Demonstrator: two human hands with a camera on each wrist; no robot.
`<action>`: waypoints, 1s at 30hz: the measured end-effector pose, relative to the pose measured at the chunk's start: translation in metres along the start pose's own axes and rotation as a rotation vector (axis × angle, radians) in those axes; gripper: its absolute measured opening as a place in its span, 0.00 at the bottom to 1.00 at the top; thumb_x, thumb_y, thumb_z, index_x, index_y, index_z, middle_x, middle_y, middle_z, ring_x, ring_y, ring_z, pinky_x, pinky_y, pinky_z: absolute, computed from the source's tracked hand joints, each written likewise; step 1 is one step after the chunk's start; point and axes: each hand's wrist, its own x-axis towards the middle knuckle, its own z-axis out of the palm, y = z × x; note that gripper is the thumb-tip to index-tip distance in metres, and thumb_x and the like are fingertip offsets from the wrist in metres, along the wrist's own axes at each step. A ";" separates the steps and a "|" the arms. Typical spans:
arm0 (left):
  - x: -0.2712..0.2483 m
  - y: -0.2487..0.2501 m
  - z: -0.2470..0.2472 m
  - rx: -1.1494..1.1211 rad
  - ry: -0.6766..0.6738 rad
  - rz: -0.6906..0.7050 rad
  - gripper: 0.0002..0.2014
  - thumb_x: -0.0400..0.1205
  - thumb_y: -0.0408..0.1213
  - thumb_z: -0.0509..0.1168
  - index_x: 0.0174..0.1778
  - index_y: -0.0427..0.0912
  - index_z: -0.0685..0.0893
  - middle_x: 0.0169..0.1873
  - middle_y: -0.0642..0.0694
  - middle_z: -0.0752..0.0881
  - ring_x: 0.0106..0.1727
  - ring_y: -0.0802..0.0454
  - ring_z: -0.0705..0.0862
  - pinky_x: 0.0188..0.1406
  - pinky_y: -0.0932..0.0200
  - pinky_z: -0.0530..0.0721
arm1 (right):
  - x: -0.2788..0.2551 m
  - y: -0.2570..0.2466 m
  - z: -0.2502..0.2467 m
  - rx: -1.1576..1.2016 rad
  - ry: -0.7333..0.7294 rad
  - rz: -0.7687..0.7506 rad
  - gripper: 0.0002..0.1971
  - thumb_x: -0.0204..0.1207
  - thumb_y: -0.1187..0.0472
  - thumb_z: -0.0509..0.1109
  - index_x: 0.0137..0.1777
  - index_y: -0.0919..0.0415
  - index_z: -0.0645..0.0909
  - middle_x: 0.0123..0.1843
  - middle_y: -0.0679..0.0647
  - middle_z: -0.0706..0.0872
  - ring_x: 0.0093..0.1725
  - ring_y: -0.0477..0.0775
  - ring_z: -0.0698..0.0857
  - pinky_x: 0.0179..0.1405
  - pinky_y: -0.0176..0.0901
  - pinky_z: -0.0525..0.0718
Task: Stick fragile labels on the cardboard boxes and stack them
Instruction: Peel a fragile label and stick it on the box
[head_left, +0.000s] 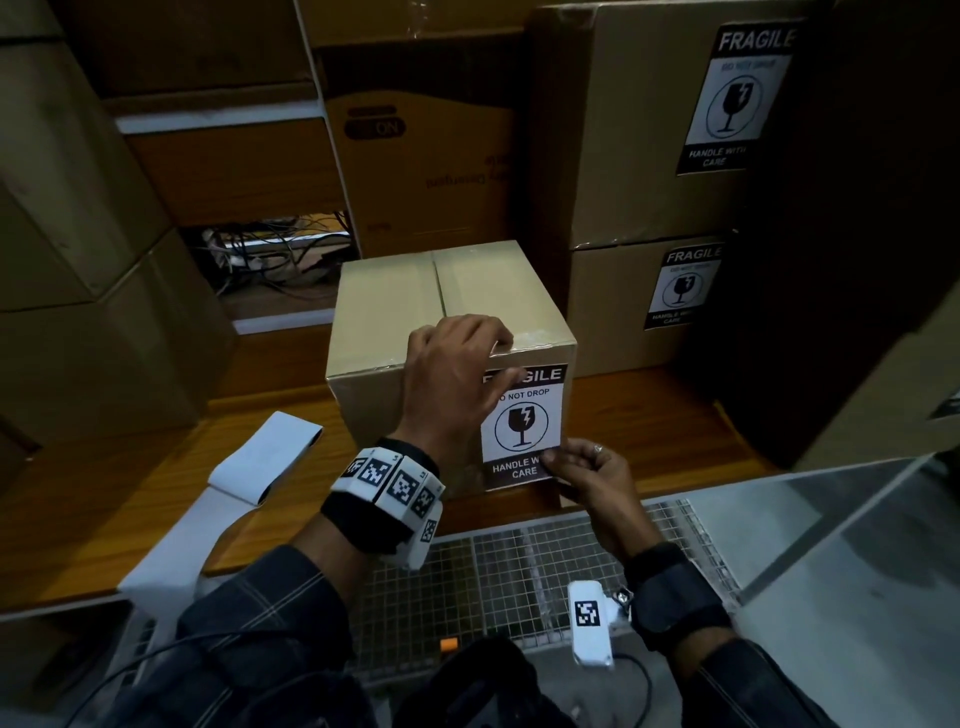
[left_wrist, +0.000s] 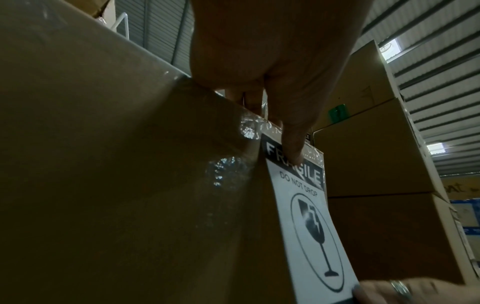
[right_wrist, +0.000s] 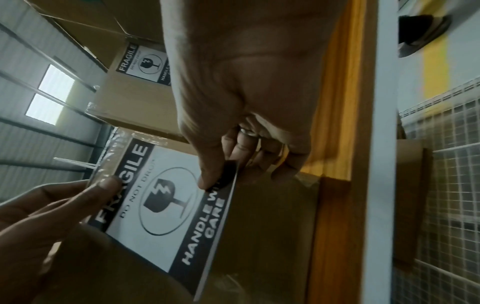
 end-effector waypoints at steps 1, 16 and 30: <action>0.000 0.000 0.001 -0.003 0.003 0.001 0.17 0.79 0.52 0.76 0.59 0.50 0.83 0.59 0.50 0.87 0.62 0.48 0.83 0.64 0.47 0.73 | -0.001 0.005 -0.003 -0.004 -0.001 0.017 0.15 0.75 0.66 0.78 0.61 0.64 0.84 0.59 0.60 0.92 0.60 0.60 0.91 0.48 0.45 0.89; -0.002 -0.001 0.001 -0.012 0.016 0.023 0.16 0.80 0.52 0.74 0.58 0.50 0.82 0.57 0.50 0.87 0.60 0.49 0.83 0.63 0.47 0.73 | 0.004 0.016 0.004 -0.036 0.132 -0.058 0.16 0.75 0.67 0.79 0.58 0.56 0.78 0.59 0.58 0.89 0.59 0.58 0.89 0.56 0.52 0.87; -0.003 -0.001 0.001 0.001 0.020 0.027 0.15 0.81 0.53 0.73 0.59 0.51 0.82 0.57 0.53 0.86 0.59 0.51 0.82 0.62 0.50 0.74 | 0.022 0.026 0.012 -0.121 0.214 -0.094 0.13 0.77 0.60 0.79 0.52 0.53 0.77 0.60 0.59 0.86 0.60 0.63 0.86 0.62 0.67 0.88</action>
